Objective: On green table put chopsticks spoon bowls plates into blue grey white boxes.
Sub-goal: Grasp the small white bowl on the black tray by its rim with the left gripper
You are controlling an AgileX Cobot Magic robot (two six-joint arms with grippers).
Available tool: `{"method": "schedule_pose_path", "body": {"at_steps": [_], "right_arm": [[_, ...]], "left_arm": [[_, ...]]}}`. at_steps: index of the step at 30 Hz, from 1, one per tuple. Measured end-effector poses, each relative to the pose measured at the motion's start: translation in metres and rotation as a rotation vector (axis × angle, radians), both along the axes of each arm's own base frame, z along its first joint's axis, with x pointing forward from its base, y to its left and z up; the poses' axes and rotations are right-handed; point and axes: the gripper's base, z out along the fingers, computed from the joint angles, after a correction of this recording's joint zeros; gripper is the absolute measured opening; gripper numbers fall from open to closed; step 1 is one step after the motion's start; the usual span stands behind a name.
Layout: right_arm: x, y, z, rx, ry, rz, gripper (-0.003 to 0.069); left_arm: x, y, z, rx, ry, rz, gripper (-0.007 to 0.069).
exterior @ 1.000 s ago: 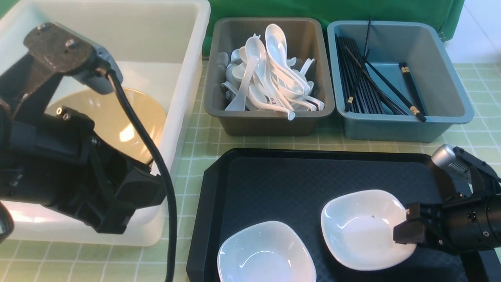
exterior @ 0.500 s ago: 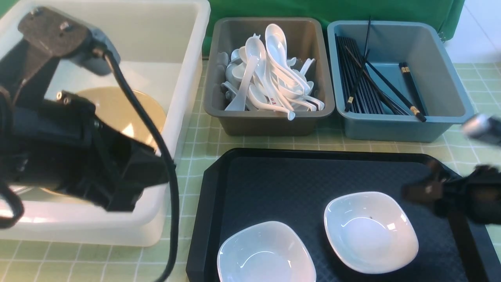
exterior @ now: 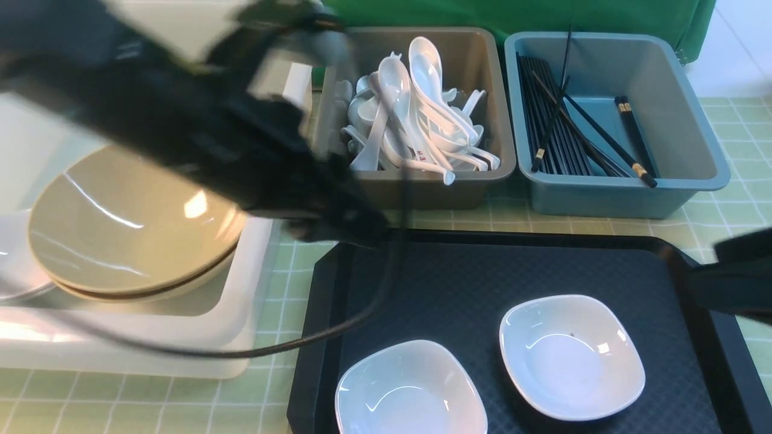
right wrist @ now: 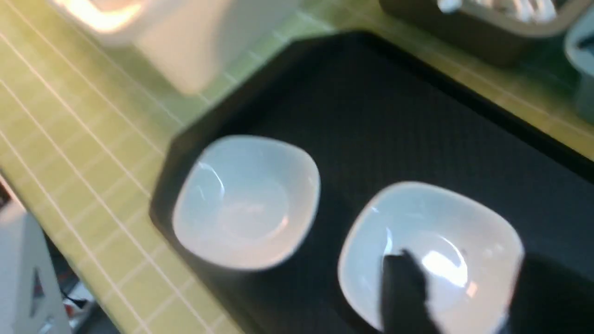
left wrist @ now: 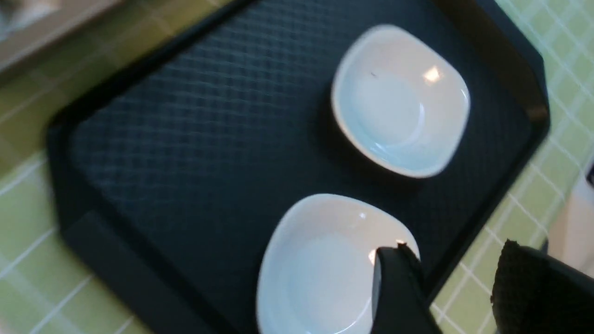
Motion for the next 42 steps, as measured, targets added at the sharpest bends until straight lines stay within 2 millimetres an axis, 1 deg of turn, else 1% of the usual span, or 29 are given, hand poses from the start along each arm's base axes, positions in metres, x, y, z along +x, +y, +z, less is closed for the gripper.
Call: {"method": "schedule_pose_path", "body": {"at_steps": [1,3,4,5,6,7,9,11,13,15,16,21,25,26,28,29,32,34,37,39,42], "right_arm": [[-0.004,0.0,0.004,-0.005,-0.016,0.0,0.0144],[-0.007,0.001,0.005,-0.007,-0.026,0.007,0.0086],[-0.01,0.002,0.006,-0.015,-0.033,0.021,0.005],[-0.011,0.003,0.005,-0.026,-0.032,0.032,0.0037],[-0.011,0.004,0.004,-0.04,-0.028,0.04,0.003],[-0.011,0.004,0.004,-0.047,-0.026,0.039,0.0028],[-0.013,0.005,0.001,-0.096,-0.016,0.05,0.0024],[-0.014,0.005,-0.001,-0.138,-0.007,0.051,0.0024],[-0.015,0.005,-0.003,-0.18,-0.004,0.06,0.0024],[-0.016,0.007,-0.004,-0.194,-0.004,0.078,0.0024],[-0.017,0.009,-0.004,-0.197,-0.004,0.087,0.0024],[-0.018,0.011,-0.004,-0.202,-0.009,0.111,0.0024],[-0.018,0.011,-0.004,-0.204,-0.011,0.112,0.0024],[-0.018,0.011,-0.004,-0.205,-0.011,0.112,0.0024],[-0.018,0.011,-0.004,-0.205,-0.011,0.112,0.0024],[-0.018,0.011,-0.004,-0.205,-0.011,0.112,0.0024],[-0.018,0.011,-0.004,-0.205,-0.011,0.112,0.0025],[-0.018,0.011,-0.004,-0.203,-0.01,0.11,0.0025],[-0.018,0.011,-0.004,-0.203,-0.013,0.109,0.0025],[-0.018,0.011,-0.004,-0.203,-0.013,0.109,0.0025],[-0.018,0.011,-0.004,-0.202,-0.016,0.107,0.0025]], "left_arm": [[0.004,-0.015,-0.009,0.025,0.019,-0.035,0.0286],[0.006,-0.029,-0.017,0.052,0.034,-0.058,0.0311],[0.009,-0.05,-0.033,0.1,0.05,-0.077,0.0353],[0.009,-0.062,-0.041,0.125,0.055,-0.087,0.0382],[0.011,-0.073,-0.051,0.153,0.062,-0.086,0.0409],[0.014,-0.077,-0.055,0.163,0.06,-0.086,0.0416],[0.02,-0.099,-0.074,0.204,0.071,-0.081,0.0472],[0.028,-0.114,-0.091,0.229,0.089,-0.088,0.0505],[0.039,-0.128,-0.103,0.231,0.102,-0.087,0.0508],[0.047,-0.136,-0.111,0.231,0.114,-0.069,0.0507],[0.055,-0.14,-0.117,0.227,0.131,-0.034,0.0507],[0.075,-0.149,-0.135,0.222,0.196,0.087,0.0507],[0.084,-0.154,-0.153,0.229,0.225,0.099,0.0507],[0.084,-0.156,-0.16,0.227,0.244,0.087,0.0507],[0.083,-0.157,-0.164,0.221,0.254,0.07,0.0507],[0.082,-0.16,-0.169,0.207,0.263,0.029,0.0507],[0.081,-0.163,-0.172,0.182,0.244,-0.058,0.0507],[0.08,-0.165,-0.175,0.162,0.207,-0.158,0.0505],[0.08,-0.167,-0.178,0.156,0.179,-0.231,0.0498],[0.08,-0.168,-0.179,0.149,0.18,-0.247,0.0477],[0.08,-0.167,-0.182,0.139,0.184,-0.284,0.0344]]}}
